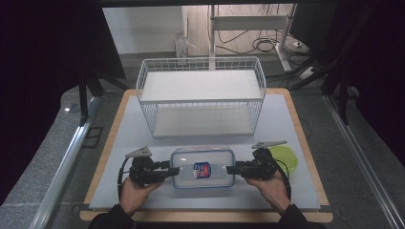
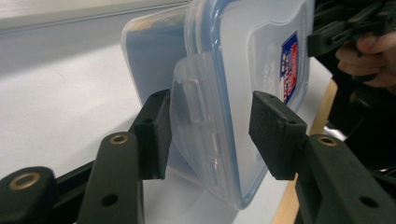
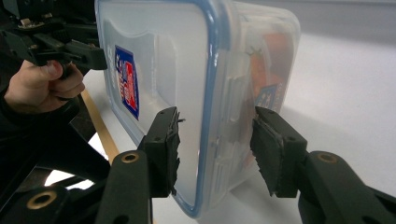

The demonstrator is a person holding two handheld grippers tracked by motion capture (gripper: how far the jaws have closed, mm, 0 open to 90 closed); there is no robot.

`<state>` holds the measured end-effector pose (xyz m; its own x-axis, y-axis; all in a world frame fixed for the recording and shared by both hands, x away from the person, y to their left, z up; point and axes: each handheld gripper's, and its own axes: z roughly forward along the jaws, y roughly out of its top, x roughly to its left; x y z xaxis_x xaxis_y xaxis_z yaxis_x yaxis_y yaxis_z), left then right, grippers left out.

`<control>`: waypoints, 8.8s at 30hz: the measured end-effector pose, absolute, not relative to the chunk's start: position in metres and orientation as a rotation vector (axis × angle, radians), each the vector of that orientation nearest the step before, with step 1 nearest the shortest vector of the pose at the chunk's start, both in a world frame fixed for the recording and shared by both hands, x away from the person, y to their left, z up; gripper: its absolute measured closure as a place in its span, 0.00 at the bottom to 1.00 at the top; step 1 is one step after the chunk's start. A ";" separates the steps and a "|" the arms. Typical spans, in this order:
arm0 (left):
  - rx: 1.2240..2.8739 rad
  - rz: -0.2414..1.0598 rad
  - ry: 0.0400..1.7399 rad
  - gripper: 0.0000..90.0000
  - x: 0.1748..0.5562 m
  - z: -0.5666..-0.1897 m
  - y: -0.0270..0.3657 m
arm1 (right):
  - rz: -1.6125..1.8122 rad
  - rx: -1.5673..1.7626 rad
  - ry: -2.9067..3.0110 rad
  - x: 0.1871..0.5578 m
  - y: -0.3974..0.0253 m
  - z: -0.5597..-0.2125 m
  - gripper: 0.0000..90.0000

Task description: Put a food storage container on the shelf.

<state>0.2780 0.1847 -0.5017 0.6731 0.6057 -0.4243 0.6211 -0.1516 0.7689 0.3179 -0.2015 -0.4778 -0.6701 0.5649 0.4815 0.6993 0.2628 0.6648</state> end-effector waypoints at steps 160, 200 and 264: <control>1.743 0.372 0.903 0.42 0.430 -0.340 0.203 | -1.839 -1.317 -2.543 0.439 -0.176 -0.304 0.66; 1.736 0.390 0.984 0.72 0.439 -0.346 0.205 | -1.715 -1.475 -2.661 0.461 -0.149 -0.331 0.94; 1.882 0.446 0.812 0.05 0.300 -0.424 0.186 | -1.701 -1.071 -2.837 0.368 -0.170 -0.392 0.14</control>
<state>0.3004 0.1856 -0.4243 0.7069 0.7057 -0.0477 0.3380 -0.2778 0.8992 0.3685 -0.1697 -0.3916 -0.7596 0.6500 0.0242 0.3276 0.3502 0.8775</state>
